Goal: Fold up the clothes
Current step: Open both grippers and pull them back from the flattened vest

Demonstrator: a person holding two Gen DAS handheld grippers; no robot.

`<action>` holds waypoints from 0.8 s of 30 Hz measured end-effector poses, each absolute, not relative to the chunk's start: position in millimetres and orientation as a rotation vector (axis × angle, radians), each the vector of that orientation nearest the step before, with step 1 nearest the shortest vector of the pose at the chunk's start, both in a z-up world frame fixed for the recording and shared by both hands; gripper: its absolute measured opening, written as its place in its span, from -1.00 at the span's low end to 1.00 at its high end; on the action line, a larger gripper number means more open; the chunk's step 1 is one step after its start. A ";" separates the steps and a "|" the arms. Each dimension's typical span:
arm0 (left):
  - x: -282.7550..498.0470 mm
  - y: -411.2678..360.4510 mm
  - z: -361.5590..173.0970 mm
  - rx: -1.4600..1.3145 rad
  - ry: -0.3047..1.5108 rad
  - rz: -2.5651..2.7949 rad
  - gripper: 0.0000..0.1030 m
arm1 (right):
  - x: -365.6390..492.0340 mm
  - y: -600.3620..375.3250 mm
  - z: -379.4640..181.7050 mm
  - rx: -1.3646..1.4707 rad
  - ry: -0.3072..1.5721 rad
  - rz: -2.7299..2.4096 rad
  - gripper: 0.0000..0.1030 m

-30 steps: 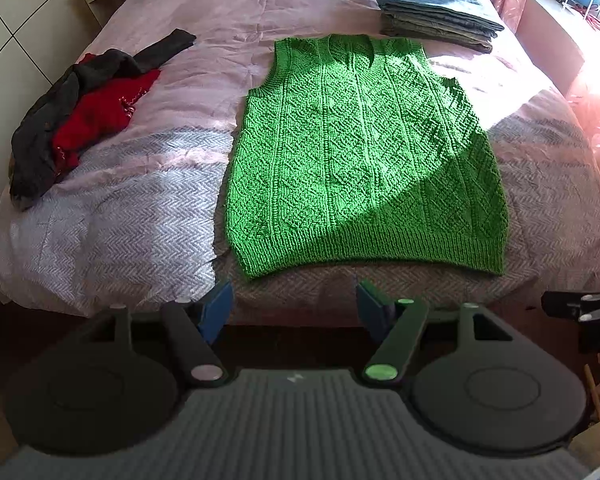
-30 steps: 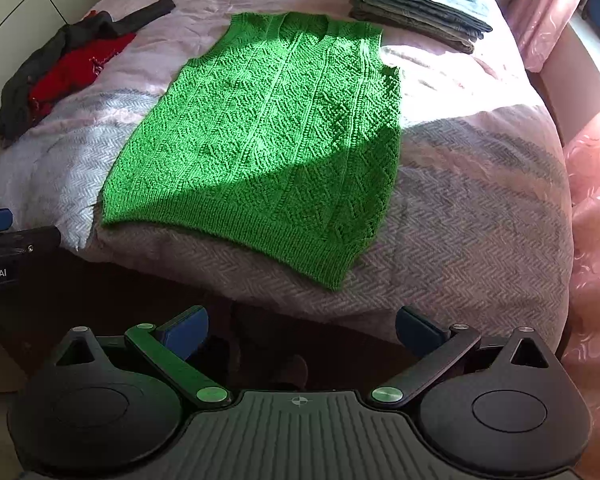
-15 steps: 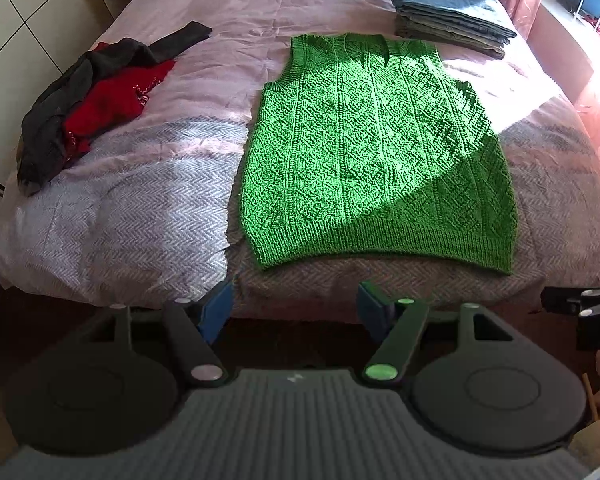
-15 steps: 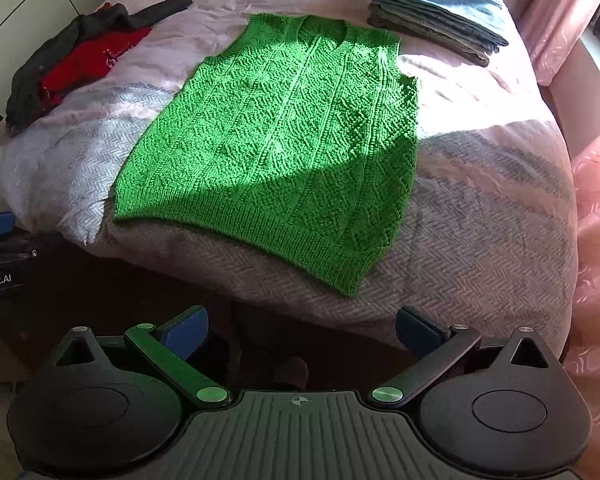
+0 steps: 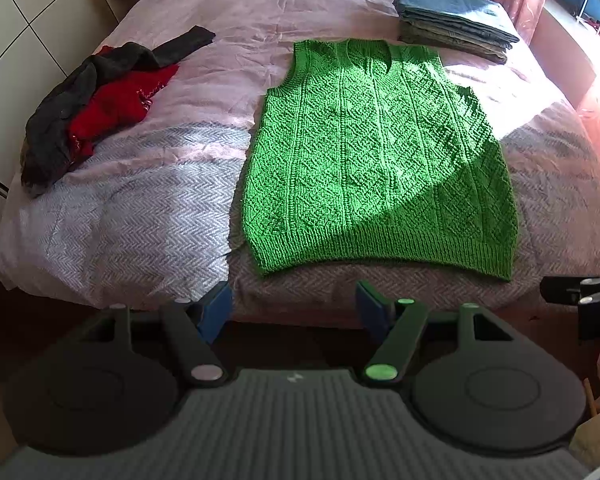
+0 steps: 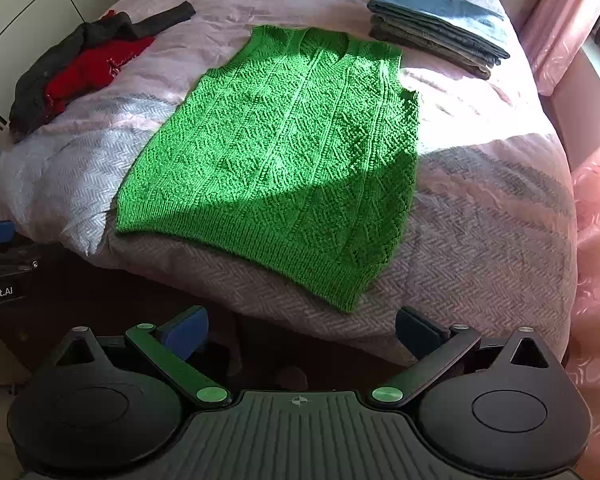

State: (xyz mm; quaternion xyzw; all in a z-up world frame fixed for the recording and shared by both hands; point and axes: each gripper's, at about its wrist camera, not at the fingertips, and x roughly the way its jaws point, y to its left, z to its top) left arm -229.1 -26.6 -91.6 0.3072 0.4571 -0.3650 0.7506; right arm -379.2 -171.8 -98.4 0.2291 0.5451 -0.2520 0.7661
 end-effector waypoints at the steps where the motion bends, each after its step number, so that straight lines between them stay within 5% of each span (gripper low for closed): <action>1: -228.1 -27.4 -92.1 0.674 1.001 -0.797 0.26 | -377.9 -172.6 -98.7 0.499 1.185 -0.547 0.99; 24: -118.2 -159.6 -135.7 0.822 1.074 -0.939 0.30 | -305.2 -273.2 -133.6 0.650 1.286 -0.715 0.99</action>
